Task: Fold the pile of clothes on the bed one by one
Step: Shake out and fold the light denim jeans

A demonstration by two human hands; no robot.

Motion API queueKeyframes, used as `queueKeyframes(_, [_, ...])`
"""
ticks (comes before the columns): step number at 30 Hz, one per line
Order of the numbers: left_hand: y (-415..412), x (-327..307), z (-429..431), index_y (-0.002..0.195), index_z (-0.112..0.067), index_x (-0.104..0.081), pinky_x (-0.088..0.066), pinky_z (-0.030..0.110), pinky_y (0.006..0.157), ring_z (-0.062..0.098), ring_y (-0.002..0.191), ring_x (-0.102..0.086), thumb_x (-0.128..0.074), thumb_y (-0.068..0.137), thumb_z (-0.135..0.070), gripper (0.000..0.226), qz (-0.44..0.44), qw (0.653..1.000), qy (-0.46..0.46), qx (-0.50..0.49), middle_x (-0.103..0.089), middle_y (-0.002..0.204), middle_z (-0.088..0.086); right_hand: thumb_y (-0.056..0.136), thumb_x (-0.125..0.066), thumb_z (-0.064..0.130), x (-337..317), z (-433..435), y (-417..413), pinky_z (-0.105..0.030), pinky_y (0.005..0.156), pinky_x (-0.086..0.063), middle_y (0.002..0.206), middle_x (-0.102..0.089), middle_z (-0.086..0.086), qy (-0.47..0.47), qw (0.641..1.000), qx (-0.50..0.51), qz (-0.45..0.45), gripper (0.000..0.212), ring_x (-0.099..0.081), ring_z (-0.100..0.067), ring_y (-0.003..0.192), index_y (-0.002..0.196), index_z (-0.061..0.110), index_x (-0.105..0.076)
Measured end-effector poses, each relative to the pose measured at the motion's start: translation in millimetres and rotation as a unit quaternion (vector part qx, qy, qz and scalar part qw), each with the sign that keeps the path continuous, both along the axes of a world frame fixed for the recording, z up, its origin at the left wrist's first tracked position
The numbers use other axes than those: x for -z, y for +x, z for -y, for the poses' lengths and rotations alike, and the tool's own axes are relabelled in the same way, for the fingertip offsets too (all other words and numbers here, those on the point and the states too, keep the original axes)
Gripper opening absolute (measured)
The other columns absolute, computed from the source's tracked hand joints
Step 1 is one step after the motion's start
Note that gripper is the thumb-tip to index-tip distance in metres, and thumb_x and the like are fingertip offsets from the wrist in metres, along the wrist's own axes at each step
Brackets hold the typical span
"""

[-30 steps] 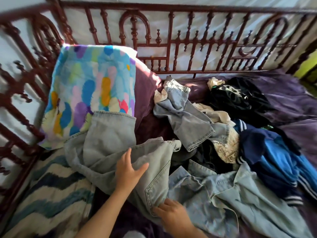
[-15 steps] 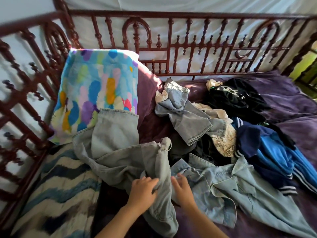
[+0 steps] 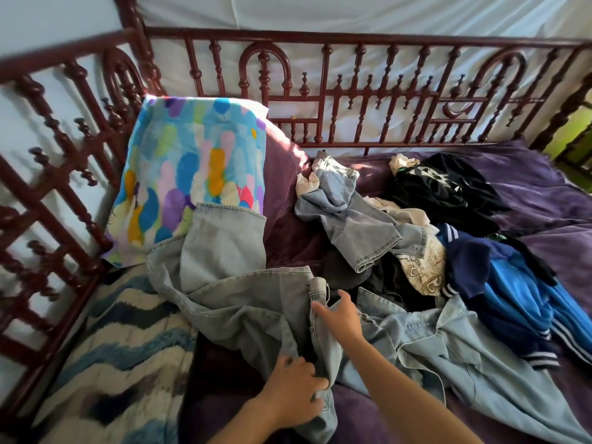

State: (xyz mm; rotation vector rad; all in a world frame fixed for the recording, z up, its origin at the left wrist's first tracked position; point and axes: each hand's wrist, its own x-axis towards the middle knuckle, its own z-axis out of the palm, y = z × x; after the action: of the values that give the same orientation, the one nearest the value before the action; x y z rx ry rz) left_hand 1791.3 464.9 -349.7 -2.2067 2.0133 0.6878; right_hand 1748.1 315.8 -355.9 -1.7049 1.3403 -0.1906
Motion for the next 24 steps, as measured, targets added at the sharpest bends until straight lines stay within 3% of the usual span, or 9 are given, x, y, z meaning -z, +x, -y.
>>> queueKeyframes(3, [-7, -3, 4, 0.128, -0.02, -0.052, -0.018, 0.043, 0.106, 0.028, 0.119, -0.038, -0.04, 0.094, -0.034, 0.039, -0.011, 1.0, 0.006, 0.012, -0.051, 0.12, 0.012, 0.08, -0.068, 0.035, 3, -7, 3, -0.037, 0.088, -0.042, 0.131, -0.044, -0.01, -0.024, 0.996, -0.063, -0.066, 0.067, -0.046, -0.029, 0.121, 0.134, 0.015, -0.033])
queueKeyframes(7, [-15, 2, 4, 0.129, -0.024, -0.052, -0.012, 0.046, 0.109, 0.029, 0.121, -0.037, -0.039, 0.094, -0.032, 0.038, -0.024, 0.999, 0.023, 0.009, -0.052, 0.121, 0.013, 0.082, -0.052, 0.008, 5, -1, -8, -0.034, 0.077, -0.044, 0.094, -0.059, -0.007, -0.03, 0.994, -0.051, -0.087, 0.012, -0.057, -0.028, 0.096, 0.089, 0.015, -0.047])
queueKeyframes(10, [-11, 3, 5, 0.122, -0.024, -0.053, -0.016, 0.041, 0.108, 0.025, 0.12, -0.04, -0.041, 0.091, -0.033, 0.034, -0.052, 0.997, 0.013, -0.047, -0.053, 0.118, 0.01, 0.075, -0.046, -0.001, -4, 12, -19, -0.03, 0.064, -0.04, 0.067, -0.053, 0.002, -0.054, 0.997, 0.012, -0.046, 0.02, -0.057, -0.026, 0.078, 0.07, 0.019, -0.046])
queueKeyframes(13, [2, -6, 13, 0.13, -0.028, -0.049, -0.025, 0.031, 0.107, 0.016, 0.124, -0.041, -0.046, 0.091, -0.037, 0.04, -0.134, 0.981, -0.036, -0.133, -0.053, 0.126, 0.0, 0.074, -0.049, -0.004, -29, 32, -26, -0.029, 0.059, -0.04, 0.061, -0.054, 0.001, -0.068, 0.995, 0.066, 0.028, 0.026, -0.054, -0.022, 0.065, 0.073, 0.02, -0.059])
queueKeyframes(17, [23, -37, 34, 0.136, -0.021, -0.045, -0.034, 0.009, 0.092, 0.004, 0.115, -0.047, -0.05, 0.094, -0.032, 0.043, -0.334, 0.909, -0.112, -0.223, -0.049, 0.131, -0.006, 0.075, -0.055, -0.008, -88, 66, -32, -0.035, 0.061, -0.05, 0.07, -0.063, -0.001, -0.105, 0.983, 0.074, 0.131, 0.034, -0.056, -0.018, 0.061, 0.088, 0.021, -0.069])
queueKeyframes(20, [38, -63, 58, 0.124, -0.016, -0.057, -0.034, -0.001, 0.078, 0.0, 0.099, -0.049, -0.052, 0.094, -0.025, 0.032, -0.32, 0.894, -0.215, -0.229, -0.056, 0.117, -0.003, 0.073, -0.055, -0.011, -142, 89, -38, -0.017, 0.055, -0.049, 0.068, -0.062, 0.006, -0.169, 0.963, 0.06, 0.2, 0.041, -0.055, -0.01, 0.059, 0.091, 0.022, -0.07])
queueKeyframes(24, [56, -96, 85, 0.111, -0.005, -0.065, -0.032, 0.009, 0.074, 0.009, 0.095, -0.052, -0.055, 0.092, -0.014, 0.024, -0.279, 0.868, -0.318, -0.26, -0.059, 0.102, 0.002, 0.074, -0.052, -0.018, -213, 113, -51, -0.011, 0.053, -0.05, 0.07, -0.063, 0.006, -0.218, 0.929, 0.061, 0.292, 0.04, -0.058, -0.004, 0.058, 0.088, 0.016, -0.069])
